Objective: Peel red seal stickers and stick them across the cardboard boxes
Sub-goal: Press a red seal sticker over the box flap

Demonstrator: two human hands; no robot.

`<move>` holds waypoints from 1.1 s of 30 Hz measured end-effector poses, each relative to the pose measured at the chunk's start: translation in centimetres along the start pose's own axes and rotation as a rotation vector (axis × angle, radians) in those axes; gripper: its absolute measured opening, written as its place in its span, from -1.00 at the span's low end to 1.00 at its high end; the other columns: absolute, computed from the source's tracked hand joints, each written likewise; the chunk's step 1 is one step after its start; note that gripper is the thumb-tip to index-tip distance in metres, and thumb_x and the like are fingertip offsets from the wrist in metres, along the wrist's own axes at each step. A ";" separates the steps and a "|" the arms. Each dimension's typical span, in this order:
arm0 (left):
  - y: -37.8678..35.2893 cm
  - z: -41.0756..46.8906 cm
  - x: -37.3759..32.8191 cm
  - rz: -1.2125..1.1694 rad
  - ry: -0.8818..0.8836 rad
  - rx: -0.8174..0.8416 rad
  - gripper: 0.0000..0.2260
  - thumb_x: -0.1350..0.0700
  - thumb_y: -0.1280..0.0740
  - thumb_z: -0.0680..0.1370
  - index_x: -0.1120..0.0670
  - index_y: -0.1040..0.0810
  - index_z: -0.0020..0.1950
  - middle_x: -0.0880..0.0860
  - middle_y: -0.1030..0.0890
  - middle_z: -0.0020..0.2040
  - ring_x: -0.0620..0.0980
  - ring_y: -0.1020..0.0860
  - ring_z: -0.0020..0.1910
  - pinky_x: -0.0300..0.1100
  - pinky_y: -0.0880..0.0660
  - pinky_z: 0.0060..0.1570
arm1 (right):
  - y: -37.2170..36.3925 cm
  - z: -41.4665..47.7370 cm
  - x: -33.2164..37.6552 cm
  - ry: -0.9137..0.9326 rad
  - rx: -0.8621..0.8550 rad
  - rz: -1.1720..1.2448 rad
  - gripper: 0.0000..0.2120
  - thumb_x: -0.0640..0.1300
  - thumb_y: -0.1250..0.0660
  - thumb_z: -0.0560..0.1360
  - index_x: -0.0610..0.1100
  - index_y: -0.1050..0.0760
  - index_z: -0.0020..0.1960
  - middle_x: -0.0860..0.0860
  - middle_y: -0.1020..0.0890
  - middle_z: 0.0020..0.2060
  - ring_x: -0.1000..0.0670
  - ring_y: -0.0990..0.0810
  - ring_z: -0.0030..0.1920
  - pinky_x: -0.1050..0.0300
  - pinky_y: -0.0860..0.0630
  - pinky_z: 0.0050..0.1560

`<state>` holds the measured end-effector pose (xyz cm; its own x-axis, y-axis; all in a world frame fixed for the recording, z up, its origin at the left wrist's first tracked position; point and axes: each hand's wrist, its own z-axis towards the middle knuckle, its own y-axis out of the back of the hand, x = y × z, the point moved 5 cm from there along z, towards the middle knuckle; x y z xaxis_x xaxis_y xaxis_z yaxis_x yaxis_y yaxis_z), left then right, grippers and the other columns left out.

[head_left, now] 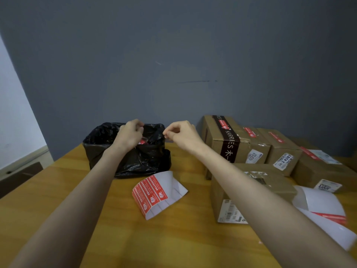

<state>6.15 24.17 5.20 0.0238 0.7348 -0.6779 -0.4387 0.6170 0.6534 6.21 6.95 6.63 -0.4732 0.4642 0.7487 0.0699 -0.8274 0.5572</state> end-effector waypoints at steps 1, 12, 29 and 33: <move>0.1 -0.3 -0.4 0.005 -0.008 0.001 -0.73 0.21 -0.15 0.62 0.18 -0.46 0.29 0.19 -0.55 0.15 0.11 -0.50 0.11 -0.16 -0.36 0.05 | 0.4 -0.3 0.0 0.000 -0.004 0.002 -0.85 -0.23 -0.27 0.54 -0.16 -0.63 -0.09 -0.03 -0.66 -0.12 0.02 -0.59 0.02 0.17 -0.49 0.10; -3.1 -6.0 -7.7 -0.142 -0.334 0.256 -0.81 0.19 -0.25 0.58 0.14 -0.58 0.14 0.02 -0.60 0.10 -0.11 -0.54 0.11 -0.27 -0.43 0.17 | 6.8 -4.5 -2.4 -0.013 -0.068 0.059 -0.86 -0.26 -0.27 0.53 -0.14 -0.60 -0.08 0.04 -0.61 -0.15 0.09 -0.55 -0.05 0.15 -0.46 0.04; -13.5 -13.5 -14.9 0.226 -0.427 0.745 -0.21 -0.17 -0.48 0.33 -0.10 -0.19 0.47 -0.03 -0.17 0.49 -0.03 -0.20 0.44 -0.01 -0.25 0.40 | 17.1 -13.0 -10.8 -0.296 -0.282 -0.059 -0.83 -0.23 -0.25 0.54 -0.09 -0.62 -0.06 0.05 -0.60 -0.04 0.09 -0.51 0.03 0.20 -0.40 0.07; -13.2 -12.6 -14.8 0.215 -0.423 0.699 -0.26 -0.12 -0.50 0.33 -0.10 -0.26 0.43 -0.04 -0.32 0.39 -0.04 -0.32 0.33 -0.04 -0.34 0.32 | 17.3 -14.0 -11.0 -0.306 -0.210 0.007 -0.83 -0.22 -0.25 0.55 -0.12 -0.61 0.05 0.07 -0.56 0.01 0.11 -0.46 0.06 0.18 -0.39 0.12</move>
<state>0.30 1.63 2.38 0.3987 0.8140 -0.4224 0.1812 0.3815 0.9064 0.31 -16.91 3.05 -0.1862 0.5054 0.8426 -0.1246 -0.8628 0.4900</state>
